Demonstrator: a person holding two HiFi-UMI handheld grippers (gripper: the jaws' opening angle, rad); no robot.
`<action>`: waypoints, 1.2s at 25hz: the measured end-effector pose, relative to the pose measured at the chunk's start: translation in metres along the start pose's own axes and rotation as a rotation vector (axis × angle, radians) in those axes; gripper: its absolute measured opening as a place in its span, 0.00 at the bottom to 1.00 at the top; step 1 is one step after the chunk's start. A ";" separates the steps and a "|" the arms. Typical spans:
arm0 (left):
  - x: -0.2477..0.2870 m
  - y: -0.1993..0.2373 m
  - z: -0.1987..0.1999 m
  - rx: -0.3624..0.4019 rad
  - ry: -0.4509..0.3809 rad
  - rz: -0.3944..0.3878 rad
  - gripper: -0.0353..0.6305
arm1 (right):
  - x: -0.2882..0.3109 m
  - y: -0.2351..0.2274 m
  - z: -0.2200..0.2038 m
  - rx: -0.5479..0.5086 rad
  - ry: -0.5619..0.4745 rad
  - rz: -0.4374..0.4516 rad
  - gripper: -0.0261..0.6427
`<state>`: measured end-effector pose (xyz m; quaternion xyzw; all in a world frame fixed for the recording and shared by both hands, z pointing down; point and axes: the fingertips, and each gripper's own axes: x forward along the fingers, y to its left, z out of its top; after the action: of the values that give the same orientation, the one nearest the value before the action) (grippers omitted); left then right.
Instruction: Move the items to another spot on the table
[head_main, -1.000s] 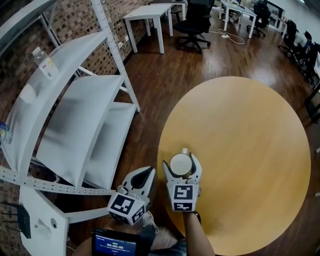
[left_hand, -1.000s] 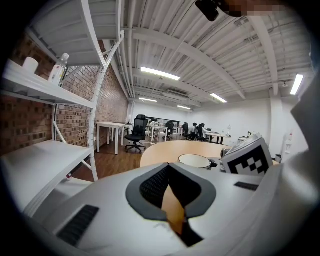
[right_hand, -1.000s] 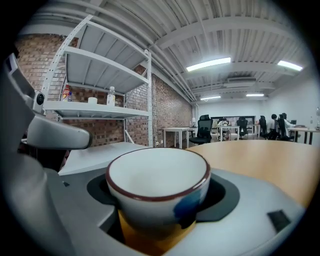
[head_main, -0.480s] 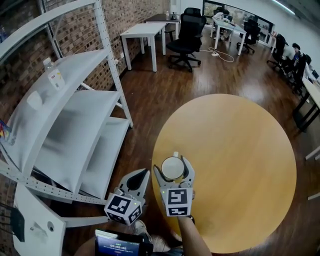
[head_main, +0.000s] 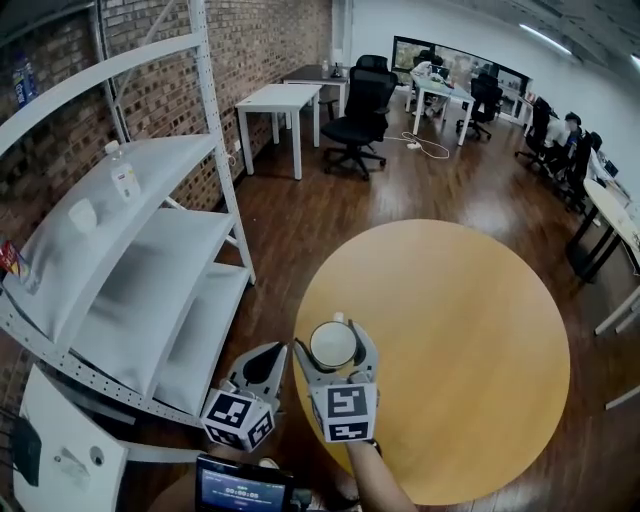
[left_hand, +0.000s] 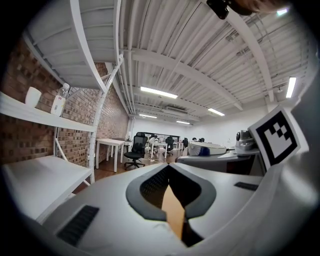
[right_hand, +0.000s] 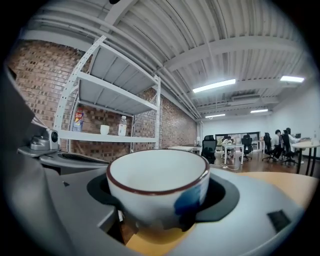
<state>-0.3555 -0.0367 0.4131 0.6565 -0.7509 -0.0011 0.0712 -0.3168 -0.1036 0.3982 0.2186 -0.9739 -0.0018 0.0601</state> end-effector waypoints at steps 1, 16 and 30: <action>0.000 -0.004 0.004 0.003 -0.007 -0.004 0.07 | -0.004 -0.002 0.004 -0.007 -0.005 -0.003 0.64; 0.021 -0.106 0.024 0.019 -0.049 -0.118 0.07 | -0.085 -0.069 0.018 -0.051 -0.023 -0.114 0.64; 0.056 -0.289 0.018 0.055 -0.048 -0.366 0.07 | -0.235 -0.200 0.005 -0.042 -0.026 -0.370 0.64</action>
<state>-0.0802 -0.1338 0.3734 0.7836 -0.6203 -0.0092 0.0340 -0.0212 -0.1847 0.3599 0.3927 -0.9175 -0.0361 0.0510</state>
